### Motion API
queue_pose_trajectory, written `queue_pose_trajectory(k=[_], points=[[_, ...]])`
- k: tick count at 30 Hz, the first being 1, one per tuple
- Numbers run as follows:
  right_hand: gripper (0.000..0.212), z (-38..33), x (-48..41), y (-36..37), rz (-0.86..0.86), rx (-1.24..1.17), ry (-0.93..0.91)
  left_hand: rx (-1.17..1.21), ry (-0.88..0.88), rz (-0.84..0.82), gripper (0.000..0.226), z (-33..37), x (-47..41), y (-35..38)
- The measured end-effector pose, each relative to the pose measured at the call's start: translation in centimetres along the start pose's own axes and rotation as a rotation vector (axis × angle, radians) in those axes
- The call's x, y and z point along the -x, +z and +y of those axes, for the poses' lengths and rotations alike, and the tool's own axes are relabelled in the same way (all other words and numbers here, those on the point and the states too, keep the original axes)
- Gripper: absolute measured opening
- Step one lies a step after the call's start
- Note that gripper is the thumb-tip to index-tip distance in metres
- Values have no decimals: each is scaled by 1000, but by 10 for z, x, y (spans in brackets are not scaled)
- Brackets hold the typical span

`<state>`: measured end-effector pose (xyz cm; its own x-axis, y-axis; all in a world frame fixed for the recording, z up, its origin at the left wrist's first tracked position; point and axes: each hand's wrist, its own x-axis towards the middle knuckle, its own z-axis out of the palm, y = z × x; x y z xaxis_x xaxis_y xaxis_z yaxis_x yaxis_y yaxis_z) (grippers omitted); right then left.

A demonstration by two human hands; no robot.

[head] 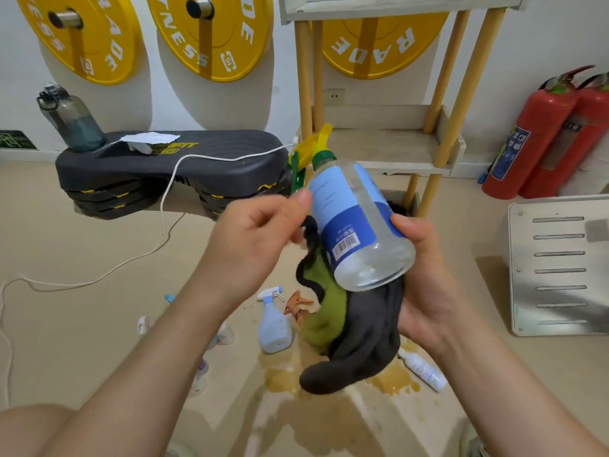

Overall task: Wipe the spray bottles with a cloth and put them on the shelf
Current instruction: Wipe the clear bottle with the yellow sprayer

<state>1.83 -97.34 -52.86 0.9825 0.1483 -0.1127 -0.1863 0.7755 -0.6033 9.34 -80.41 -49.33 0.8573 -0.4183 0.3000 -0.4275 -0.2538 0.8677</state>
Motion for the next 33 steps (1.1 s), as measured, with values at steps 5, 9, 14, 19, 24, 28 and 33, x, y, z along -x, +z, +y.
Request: queue_pose_trajectory(k=[5,9,14,19,24,28,33], points=[[52,-17,6,2,162,460,78,-790,538,-107,88,-3,1,-13],[50,-19,4,16,203,893,68,-803,541,-281,91,-21,2,2],[45,-23,11,20,410,793,-111,-474,301,-166,87,-33,5,0],[22,-17,17,25,310,707,-428,-147,-31,-69,83,-29,12,7],[26,5,5,14,311,537,-532,202,-76,-72,85,-29,18,24],[31,24,0,22,258,417,-505,305,-24,-64,92,-27,19,28],[34,17,-8,15,400,463,-475,406,-1,-216,87,-17,23,28]])
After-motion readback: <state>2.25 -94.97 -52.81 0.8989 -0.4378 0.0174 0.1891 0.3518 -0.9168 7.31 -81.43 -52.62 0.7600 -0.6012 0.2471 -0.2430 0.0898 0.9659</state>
